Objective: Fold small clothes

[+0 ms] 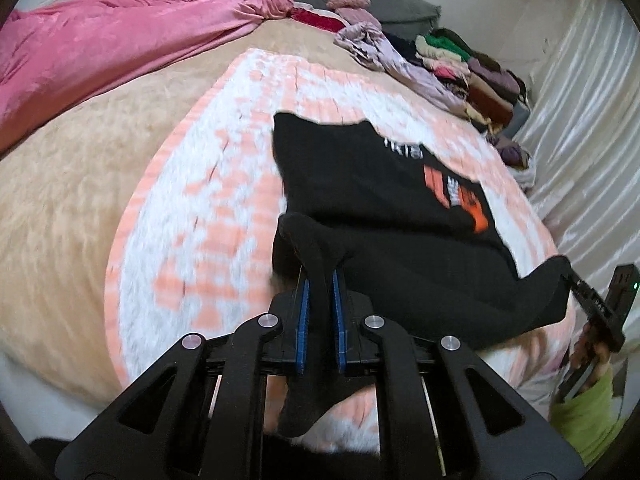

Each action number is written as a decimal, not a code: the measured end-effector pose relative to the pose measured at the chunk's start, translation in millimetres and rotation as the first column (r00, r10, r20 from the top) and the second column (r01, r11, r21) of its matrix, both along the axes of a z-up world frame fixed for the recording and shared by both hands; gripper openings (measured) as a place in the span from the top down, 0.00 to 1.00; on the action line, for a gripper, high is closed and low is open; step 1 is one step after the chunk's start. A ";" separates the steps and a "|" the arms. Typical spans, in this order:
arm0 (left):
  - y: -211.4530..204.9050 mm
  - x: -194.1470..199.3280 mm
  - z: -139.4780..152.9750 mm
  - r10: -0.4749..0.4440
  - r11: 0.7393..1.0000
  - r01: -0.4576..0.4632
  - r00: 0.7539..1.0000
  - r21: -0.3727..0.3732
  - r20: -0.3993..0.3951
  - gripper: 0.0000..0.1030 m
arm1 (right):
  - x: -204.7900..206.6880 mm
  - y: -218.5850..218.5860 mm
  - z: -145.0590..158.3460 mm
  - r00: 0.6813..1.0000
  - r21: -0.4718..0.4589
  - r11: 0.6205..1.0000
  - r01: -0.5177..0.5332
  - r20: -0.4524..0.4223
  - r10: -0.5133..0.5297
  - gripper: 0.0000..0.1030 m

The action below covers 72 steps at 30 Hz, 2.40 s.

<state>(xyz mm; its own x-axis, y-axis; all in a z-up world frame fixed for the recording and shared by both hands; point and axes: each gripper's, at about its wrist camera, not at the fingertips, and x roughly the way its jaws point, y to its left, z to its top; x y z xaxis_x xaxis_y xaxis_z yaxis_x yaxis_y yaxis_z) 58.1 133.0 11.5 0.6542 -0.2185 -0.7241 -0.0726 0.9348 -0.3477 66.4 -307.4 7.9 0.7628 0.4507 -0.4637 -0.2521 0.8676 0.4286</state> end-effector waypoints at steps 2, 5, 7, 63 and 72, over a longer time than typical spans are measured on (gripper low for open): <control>0.6 13.9 1.2 0.009 1.000 -0.009 1.000 0.004 0.003 0.96 | 14.8 -0.1 1.0 1.000 0.001 1.000 0.027 -0.007 -0.027 0.92; -0.8 40.2 -0.7 0.020 1.000 -0.020 1.000 0.020 0.002 0.96 | 37.0 3.5 -0.8 0.998 -0.037 0.997 0.067 -0.018 -0.068 0.92; 1.8 56.9 -6.9 0.026 1.000 -0.026 1.000 0.002 -0.010 0.96 | 49.9 5.2 -5.9 0.995 -0.064 0.994 0.084 -0.045 -0.087 0.92; 6.0 23.9 -15.5 -0.034 0.998 0.037 0.998 -0.052 0.057 0.96 | 42.9 7.8 1.1 0.995 -0.033 0.998 0.061 -0.079 -0.063 0.90; 30.2 77.7 -14.8 0.042 0.983 -0.037 0.999 -0.177 0.025 0.96 | 117.3 3.2 2.5 0.989 0.023 0.994 0.109 -0.105 -0.106 0.90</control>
